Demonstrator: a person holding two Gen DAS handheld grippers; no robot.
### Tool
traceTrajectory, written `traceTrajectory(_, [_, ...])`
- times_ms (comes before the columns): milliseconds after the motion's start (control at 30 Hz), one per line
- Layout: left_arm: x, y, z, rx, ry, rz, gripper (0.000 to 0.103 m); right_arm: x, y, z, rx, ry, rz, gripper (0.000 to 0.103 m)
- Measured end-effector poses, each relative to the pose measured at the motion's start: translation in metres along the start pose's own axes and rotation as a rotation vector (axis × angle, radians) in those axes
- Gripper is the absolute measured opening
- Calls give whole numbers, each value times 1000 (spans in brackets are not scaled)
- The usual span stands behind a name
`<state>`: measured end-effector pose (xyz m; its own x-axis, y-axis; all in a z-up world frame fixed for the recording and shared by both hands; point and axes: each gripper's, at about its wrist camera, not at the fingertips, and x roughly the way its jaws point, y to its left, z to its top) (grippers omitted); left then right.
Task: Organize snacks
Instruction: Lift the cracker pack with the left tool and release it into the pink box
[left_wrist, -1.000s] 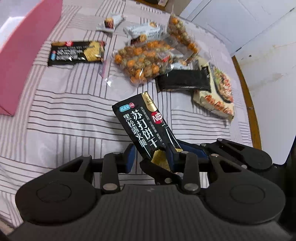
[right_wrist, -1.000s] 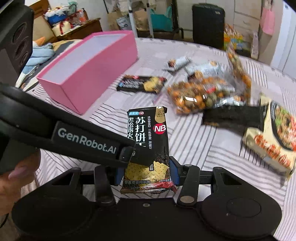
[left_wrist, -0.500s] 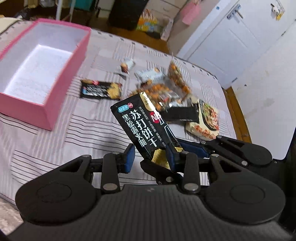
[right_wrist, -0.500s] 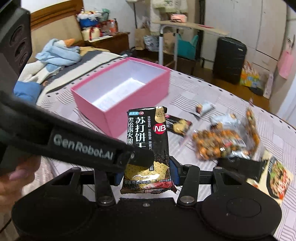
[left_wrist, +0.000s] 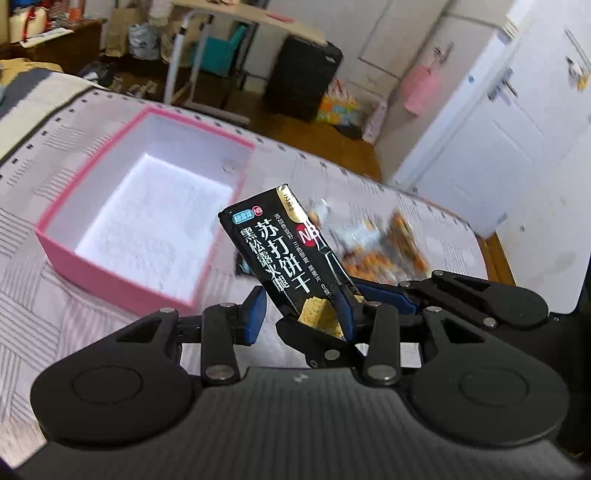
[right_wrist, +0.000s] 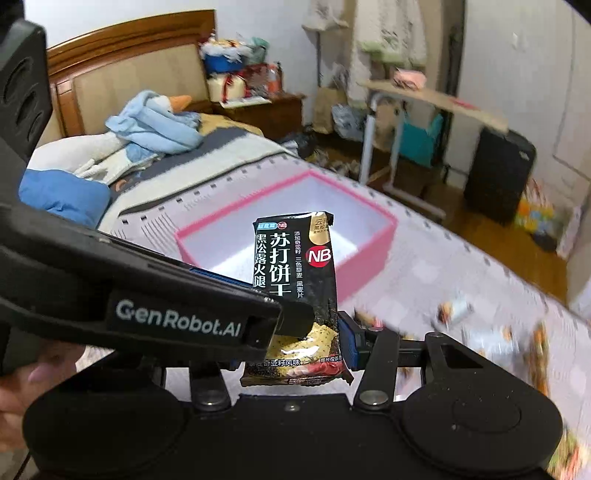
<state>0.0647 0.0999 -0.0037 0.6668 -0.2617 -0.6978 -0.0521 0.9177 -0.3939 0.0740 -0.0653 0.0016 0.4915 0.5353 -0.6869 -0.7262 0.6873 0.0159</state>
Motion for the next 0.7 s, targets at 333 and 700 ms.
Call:
traceTrajectory(333, [64,60,73,-82,-43,87,39,98,-18,51,-93,-68,50,54])
traceTrajectory(700, [137,127,113,-190,3,114,39,182,-32,69,-160,-15,106,54])
